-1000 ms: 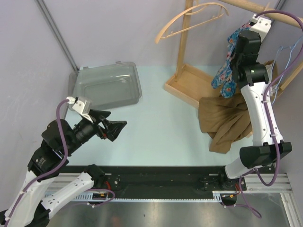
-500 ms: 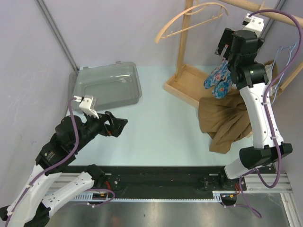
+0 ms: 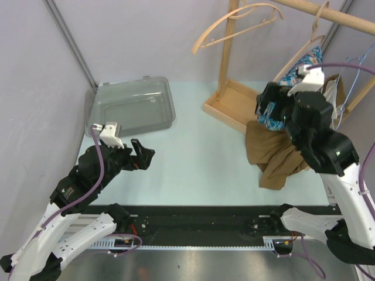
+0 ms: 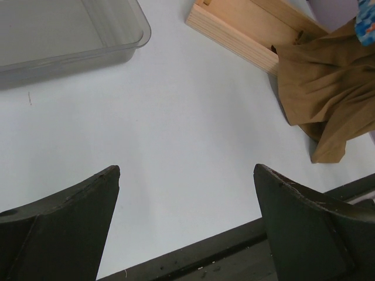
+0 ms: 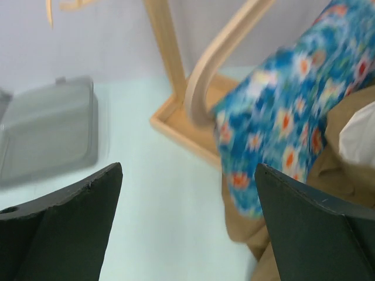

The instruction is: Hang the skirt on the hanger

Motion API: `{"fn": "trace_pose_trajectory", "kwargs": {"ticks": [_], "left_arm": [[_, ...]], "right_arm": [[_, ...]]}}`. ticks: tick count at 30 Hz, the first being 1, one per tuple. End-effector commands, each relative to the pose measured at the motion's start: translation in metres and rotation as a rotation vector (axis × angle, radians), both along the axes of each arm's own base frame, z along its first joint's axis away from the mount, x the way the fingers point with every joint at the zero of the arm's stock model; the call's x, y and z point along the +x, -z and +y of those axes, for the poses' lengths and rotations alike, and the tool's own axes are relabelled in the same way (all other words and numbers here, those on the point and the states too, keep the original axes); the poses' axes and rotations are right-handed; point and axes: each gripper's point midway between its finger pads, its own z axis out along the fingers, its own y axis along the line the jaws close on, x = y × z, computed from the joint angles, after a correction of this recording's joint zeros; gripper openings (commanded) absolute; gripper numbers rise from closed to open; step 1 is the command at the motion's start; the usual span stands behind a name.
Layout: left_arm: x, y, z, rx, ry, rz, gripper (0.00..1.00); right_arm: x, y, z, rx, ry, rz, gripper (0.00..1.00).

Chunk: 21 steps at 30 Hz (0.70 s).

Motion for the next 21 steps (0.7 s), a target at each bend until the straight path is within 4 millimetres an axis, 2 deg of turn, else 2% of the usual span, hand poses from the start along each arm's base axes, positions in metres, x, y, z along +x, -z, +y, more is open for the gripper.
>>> {"fn": "trace_pose_trajectory", "kwargs": {"ticks": [1, 3, 5, 7, 8, 13, 16, 21], "left_arm": [[0.006, 0.004, 0.008, -0.005, -0.072, 0.009, 1.00], [0.007, 0.007, 0.009, -0.004, -0.086, 0.013, 1.00], [0.008, 0.013, 0.009, -0.007, -0.096, 0.028, 1.00], [0.010, 0.016, 0.010, -0.008, -0.106, 0.030, 1.00], [0.010, 0.020, 0.010, -0.013, -0.113, 0.038, 1.00], [0.015, 0.034, 0.021, -0.045, -0.234, 0.077, 1.00], [0.017, 0.040, 0.028, -0.022, -0.276, 0.086, 1.00], [0.017, 0.040, 0.026, -0.001, -0.249, 0.079, 1.00]], "right_arm": [[-0.022, 0.046, 0.019, 0.022, -0.046, 0.084, 1.00], [-0.033, 0.062, 0.040, 0.038, -0.130, 0.118, 1.00], [-0.040, 0.086, 0.052, 0.037, -0.161, 0.168, 1.00], [-0.051, 0.100, 0.070, 0.025, -0.215, 0.190, 1.00], [-0.055, 0.114, 0.077, 0.002, -0.237, 0.211, 1.00], [-0.073, 0.140, 0.112, 0.001, -0.326, 0.228, 1.00], [-0.079, 0.155, 0.121, -0.002, -0.346, 0.244, 1.00], [-0.083, 0.178, 0.122, 0.018, -0.345, 0.261, 1.00]]}}
